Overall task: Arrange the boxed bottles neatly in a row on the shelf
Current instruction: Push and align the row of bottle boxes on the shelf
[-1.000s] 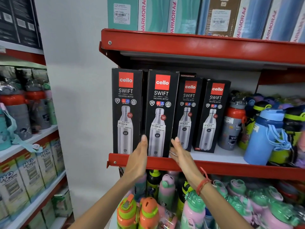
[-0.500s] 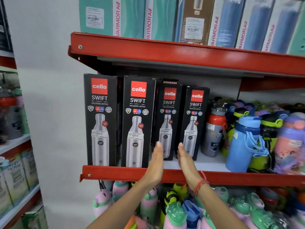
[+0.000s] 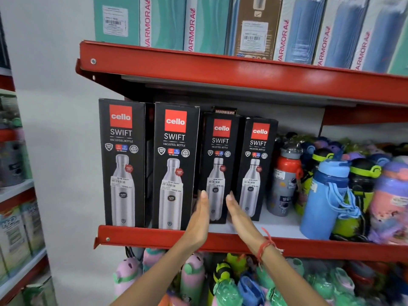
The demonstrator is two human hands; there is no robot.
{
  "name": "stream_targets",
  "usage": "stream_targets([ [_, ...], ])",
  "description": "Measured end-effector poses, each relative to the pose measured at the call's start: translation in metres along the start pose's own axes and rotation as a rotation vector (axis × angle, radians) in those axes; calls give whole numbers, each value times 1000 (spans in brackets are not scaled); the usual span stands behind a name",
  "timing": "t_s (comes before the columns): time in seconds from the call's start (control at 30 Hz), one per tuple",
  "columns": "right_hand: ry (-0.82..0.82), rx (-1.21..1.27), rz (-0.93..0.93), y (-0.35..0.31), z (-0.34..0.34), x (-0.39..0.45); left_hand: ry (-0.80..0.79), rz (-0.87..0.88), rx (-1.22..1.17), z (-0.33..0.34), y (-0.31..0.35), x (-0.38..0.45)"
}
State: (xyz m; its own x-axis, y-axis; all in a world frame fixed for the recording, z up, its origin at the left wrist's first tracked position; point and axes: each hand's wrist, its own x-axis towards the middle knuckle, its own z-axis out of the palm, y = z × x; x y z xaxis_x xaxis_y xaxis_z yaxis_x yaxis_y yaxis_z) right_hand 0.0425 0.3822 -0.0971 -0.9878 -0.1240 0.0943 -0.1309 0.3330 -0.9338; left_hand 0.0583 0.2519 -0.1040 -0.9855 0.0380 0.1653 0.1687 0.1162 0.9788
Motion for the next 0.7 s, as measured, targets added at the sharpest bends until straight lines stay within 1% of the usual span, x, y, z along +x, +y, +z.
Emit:
stream_targets([
  [0.1, -21, -33, -7, 1, -5, -14, -15, 5, 4, -6, 0, -13],
  [0.23, 4, -25, -12, 1, -8, -33, -31, -32, -14, -15, 1, -29],
  [0.4, 14, -29, -3, 1, -11, -51, -46, -9, -4, -24, 3, -45],
  [0.7, 22, -24, -51, 4, -6, -59, -37, -30, 13, -23, 5, -52],
])
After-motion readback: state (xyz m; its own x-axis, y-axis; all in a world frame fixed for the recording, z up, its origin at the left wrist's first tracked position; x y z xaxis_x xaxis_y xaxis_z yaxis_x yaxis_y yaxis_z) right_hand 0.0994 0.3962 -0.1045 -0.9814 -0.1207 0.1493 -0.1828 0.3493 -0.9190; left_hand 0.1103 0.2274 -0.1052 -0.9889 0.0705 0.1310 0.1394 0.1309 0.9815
